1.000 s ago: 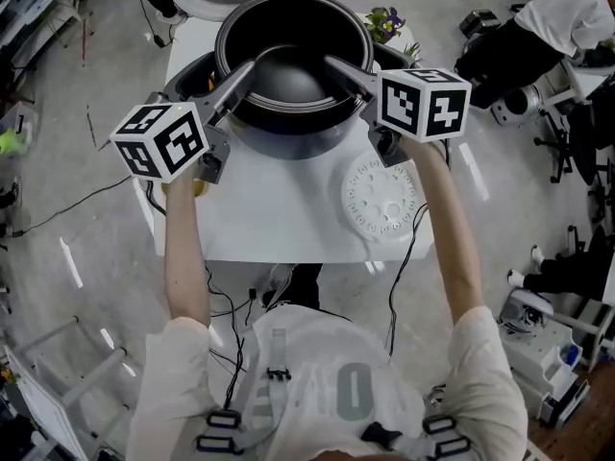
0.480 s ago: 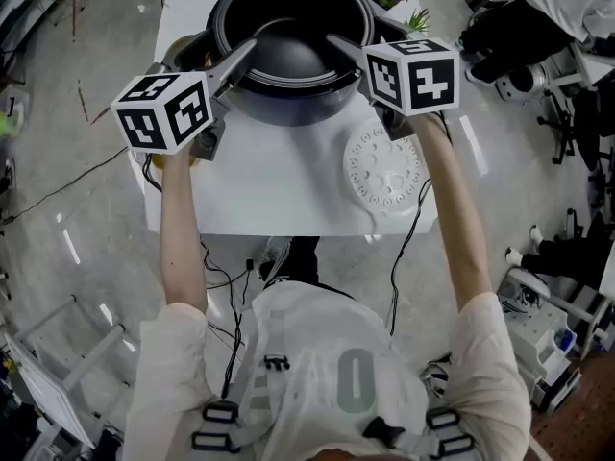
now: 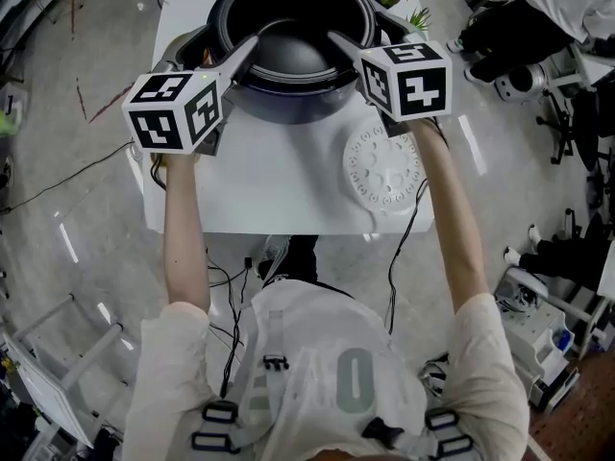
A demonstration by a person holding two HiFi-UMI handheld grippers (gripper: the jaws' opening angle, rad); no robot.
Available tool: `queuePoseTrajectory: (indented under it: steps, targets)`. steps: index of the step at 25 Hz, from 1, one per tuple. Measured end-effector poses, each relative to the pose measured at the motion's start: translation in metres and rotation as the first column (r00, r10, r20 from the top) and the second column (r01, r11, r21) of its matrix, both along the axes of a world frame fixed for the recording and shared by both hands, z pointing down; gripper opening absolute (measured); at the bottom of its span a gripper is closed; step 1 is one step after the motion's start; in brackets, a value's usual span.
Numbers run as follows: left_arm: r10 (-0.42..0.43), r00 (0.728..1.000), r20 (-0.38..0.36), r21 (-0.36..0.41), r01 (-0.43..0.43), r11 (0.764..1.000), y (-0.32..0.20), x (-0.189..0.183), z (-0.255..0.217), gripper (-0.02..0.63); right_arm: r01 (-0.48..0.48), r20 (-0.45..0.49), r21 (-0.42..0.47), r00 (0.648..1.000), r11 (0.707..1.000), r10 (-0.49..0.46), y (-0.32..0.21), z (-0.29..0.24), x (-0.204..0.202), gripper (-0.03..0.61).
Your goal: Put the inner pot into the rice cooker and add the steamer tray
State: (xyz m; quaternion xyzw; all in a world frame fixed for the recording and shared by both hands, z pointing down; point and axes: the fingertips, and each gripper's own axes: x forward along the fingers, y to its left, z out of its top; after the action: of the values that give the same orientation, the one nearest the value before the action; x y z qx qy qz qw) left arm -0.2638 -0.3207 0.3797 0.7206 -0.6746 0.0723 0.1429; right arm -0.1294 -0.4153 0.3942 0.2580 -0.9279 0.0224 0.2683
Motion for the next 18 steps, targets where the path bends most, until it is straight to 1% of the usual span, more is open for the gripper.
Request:
queuePoseTrajectory:
  steps: [2,7,9,10,13,16,18]
  targets:
    - [0.002,1.0,-0.005,0.002,-0.002,1.0,0.0,0.0,0.0,0.296,0.0,-0.011,0.027,1.0,1.0,0.0,0.0,-0.001,0.0,0.344]
    - [0.002,1.0,-0.006,0.004,-0.002,1.0,0.0,0.001,-0.001,0.296,0.008,-0.001,0.028,1.0,1.0,-0.008,0.002,-0.003,-0.002,0.345]
    - [0.0,1.0,-0.007,0.017,0.0,1.0,0.001,0.001,-0.004,0.296,0.013,0.004,0.033,1.0,0.999,-0.013,0.004,-0.005,-0.001,0.345]
    - [-0.005,1.0,-0.011,0.037,0.005,0.999,0.002,0.0,-0.009,0.296,0.015,0.011,0.037,1.0,0.999,-0.015,0.006,-0.009,-0.001,0.345]
    - [-0.029,0.999,-0.029,0.127,0.032,0.991,0.011,-0.003,-0.04,0.296,0.015,0.047,0.068,0.999,0.998,-0.019,0.016,-0.031,0.004,0.345]
    - [-0.034,0.999,-0.006,0.207,0.035,0.978,0.03,0.003,-0.078,0.296,0.003,0.093,0.118,0.996,0.993,-0.014,0.031,-0.063,0.018,0.345]
    - [-0.028,1.0,0.004,0.255,0.026,0.967,0.044,0.018,-0.097,0.296,-0.018,0.126,0.149,0.992,0.989,-0.001,0.04,-0.082,0.037,0.345]
